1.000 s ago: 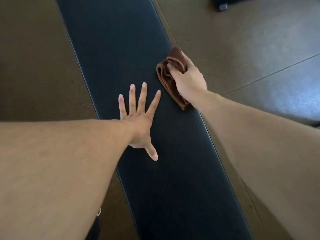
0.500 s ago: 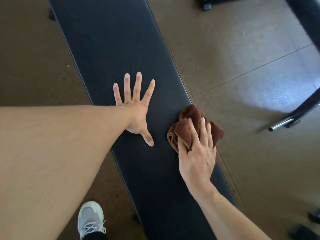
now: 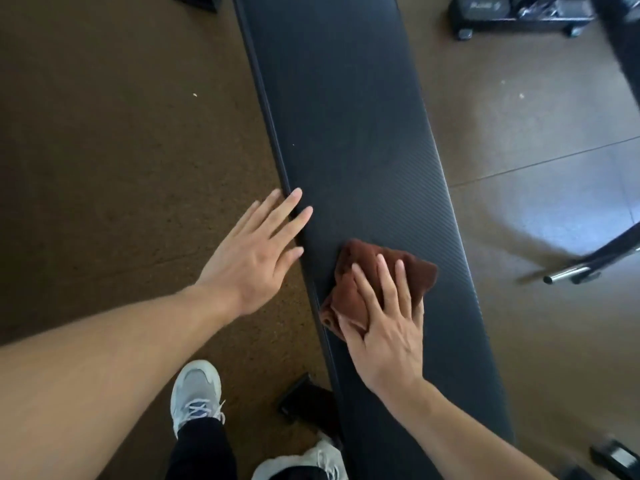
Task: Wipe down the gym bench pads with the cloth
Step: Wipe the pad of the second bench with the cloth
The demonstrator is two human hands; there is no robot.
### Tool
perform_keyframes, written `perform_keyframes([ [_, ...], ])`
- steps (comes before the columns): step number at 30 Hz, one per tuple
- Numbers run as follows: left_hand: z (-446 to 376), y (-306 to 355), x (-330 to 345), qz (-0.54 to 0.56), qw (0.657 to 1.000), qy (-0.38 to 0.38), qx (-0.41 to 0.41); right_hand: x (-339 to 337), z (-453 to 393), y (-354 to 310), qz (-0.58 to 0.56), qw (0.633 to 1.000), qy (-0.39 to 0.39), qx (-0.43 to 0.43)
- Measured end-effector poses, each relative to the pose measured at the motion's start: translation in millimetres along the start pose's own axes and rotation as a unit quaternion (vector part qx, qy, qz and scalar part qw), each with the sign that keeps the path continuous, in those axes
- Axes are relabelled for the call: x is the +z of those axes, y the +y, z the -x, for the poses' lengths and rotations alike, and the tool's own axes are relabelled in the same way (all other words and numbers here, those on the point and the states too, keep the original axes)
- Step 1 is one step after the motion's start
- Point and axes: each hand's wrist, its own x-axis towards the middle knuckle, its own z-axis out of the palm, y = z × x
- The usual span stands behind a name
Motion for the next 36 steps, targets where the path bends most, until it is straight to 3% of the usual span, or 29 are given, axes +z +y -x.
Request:
perform_keyframes([
  [4, 78.6, -28.2, 24.1, 0.014, 0.992, -0.096, -0.082, -10.9, -115.0, -51.4, 0.013, 0.999, -0.016, -0.03],
  [7, 94.9, -32.7, 27.3, 0.042, 0.987, -0.055, -0.146, -7.2, -149.4, -80.8, 0.034, 0.998, 0.003, -0.058],
  [10, 87.4, -26.3, 22.5, 0.056, 0.979, -0.029, -0.194, 0.9, -101.9, -73.9, 0.057, 0.994, 0.01, -0.092],
  [14, 74.8, -12.9, 16.2, 0.043, 0.981, -0.051, -0.184, 11.7, 14.1, -42.9, 0.096, 0.986, -0.054, -0.128],
  [17, 75.7, -1.6, 12.5, 0.063, 0.977, -0.05, -0.197, 16.8, 53.7, -24.7, 0.135, 0.972, -0.111, -0.155],
  [20, 76.3, 4.1, 5.7, 0.079, 0.974, -0.055, -0.207, 8.8, 24.4, -32.0, 0.153, 0.964, -0.125, -0.18],
  [24, 75.1, -12.9, 2.6, 0.045, 0.982, -0.077, -0.167, -2.8, -80.6, -68.3, 0.171, 0.955, -0.08, -0.228],
  [28, 73.0, -25.5, 0.0, 0.012, 0.977, -0.072, -0.201, -9.7, -170.3, -101.6, 0.17, 0.963, -0.051, -0.202],
  [32, 77.0, -24.2, 7.0, -0.014, 0.976, -0.09, -0.2, -6.6, -152.8, -96.9, 0.115, 0.975, -0.014, -0.192],
  [36, 89.5, -3.0, 24.5, 0.002, 0.975, -0.071, -0.208, 2.3, -62.0, -76.9, 0.073, 0.982, -0.002, -0.173],
])
